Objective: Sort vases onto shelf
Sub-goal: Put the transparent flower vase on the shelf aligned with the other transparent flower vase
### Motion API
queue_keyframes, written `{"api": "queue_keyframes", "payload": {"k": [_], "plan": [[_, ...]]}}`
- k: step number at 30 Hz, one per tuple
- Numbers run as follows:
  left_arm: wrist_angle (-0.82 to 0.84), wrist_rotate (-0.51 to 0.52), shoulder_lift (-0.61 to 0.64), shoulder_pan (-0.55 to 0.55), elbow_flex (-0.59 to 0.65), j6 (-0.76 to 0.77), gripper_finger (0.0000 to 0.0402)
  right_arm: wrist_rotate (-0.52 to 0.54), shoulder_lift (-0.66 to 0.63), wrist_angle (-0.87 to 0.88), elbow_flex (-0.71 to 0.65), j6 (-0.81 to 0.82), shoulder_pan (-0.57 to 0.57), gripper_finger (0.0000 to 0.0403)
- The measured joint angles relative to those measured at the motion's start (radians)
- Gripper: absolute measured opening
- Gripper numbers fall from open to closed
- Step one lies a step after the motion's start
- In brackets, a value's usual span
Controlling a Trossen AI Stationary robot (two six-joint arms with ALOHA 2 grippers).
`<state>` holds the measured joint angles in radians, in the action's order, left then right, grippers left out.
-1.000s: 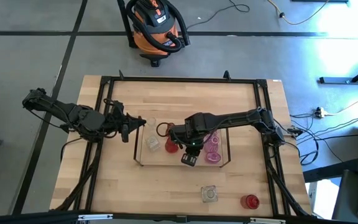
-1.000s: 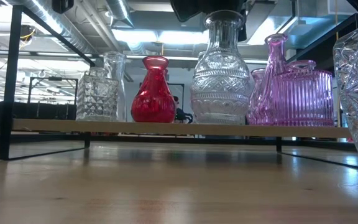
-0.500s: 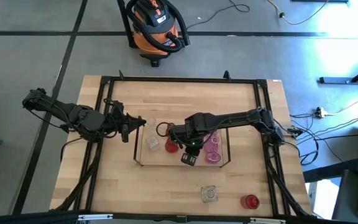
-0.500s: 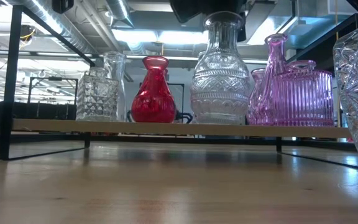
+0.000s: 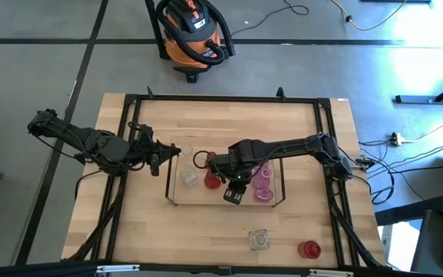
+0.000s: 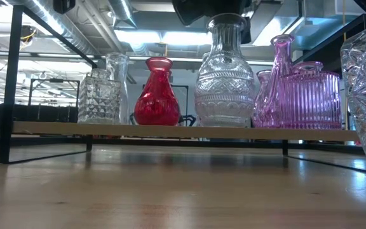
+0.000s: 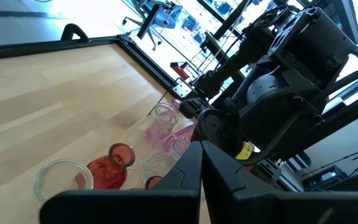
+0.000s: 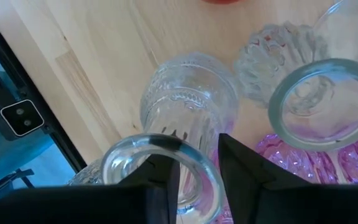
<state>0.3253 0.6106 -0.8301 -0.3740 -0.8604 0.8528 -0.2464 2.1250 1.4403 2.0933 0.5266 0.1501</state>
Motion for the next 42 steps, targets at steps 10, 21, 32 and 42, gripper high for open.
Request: {"api": "queue_keyframes", "payload": {"k": [10,21,32,42], "plan": [[0.0,0.0,0.0,0.001,0.0,0.0,0.0,-0.026,0.0,0.003,-0.001,0.004,0.0,0.0092],[-0.001,-0.005,0.0,0.0,0.0,0.001,0.0,-0.006,-0.004,-0.001,-0.001,0.026,0.001,0.0092],[-0.002,-0.007,0.0,0.0,0.0,0.005,0.0,0.035,-0.007,0.028,0.086,0.027,0.001,0.0092],[-0.003,-0.015,0.0,0.0,0.0,0.005,0.0,0.018,-0.013,0.069,0.087,0.04,0.001,0.0092]]}}
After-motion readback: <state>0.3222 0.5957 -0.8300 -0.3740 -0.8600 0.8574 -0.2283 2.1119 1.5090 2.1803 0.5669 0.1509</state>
